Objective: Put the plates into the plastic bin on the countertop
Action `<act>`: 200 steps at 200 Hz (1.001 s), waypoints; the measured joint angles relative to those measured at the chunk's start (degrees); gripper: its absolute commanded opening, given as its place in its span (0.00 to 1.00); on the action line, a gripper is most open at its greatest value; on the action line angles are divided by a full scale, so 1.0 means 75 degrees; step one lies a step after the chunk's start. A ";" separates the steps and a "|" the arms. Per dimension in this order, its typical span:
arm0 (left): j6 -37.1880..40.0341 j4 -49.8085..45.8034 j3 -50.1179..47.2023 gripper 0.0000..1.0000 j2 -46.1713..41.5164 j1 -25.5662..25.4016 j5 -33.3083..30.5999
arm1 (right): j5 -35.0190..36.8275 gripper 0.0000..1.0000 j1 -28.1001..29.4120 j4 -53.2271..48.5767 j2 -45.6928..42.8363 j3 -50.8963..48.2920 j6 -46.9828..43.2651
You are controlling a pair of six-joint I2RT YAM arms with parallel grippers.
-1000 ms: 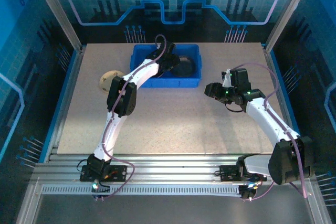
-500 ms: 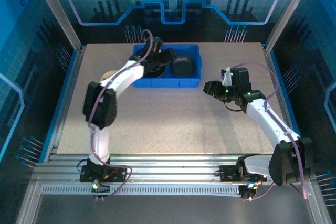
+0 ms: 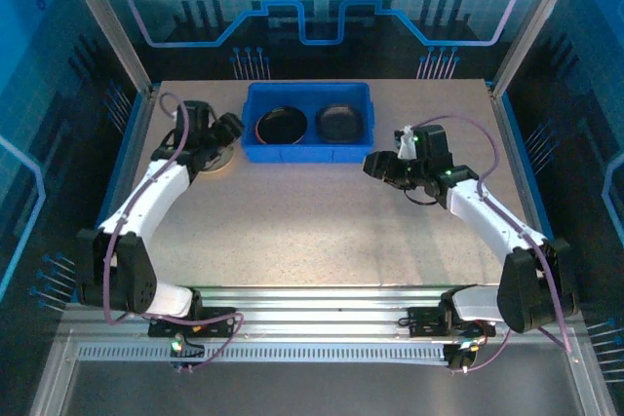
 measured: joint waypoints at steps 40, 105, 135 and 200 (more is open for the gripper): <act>-0.0294 -0.0076 -0.0883 0.70 -0.0108 0.0877 -0.0003 | -0.0020 0.51 0.0157 0.0009 0.0201 0.0050 -0.0003; -0.0667 0.0309 -0.1142 0.63 0.0871 0.1515 0.0152 | 0.0012 0.51 0.0306 -0.0029 0.0306 0.0289 -0.0003; -0.0851 0.0530 -0.1174 0.57 0.1329 0.1670 0.0265 | 0.0041 0.51 0.0306 -0.0061 0.0408 0.0370 -0.0003; -0.1169 0.1128 -0.1212 0.44 0.2052 0.1947 0.0554 | 0.0067 0.50 0.0318 -0.0117 0.0600 0.0463 -0.0006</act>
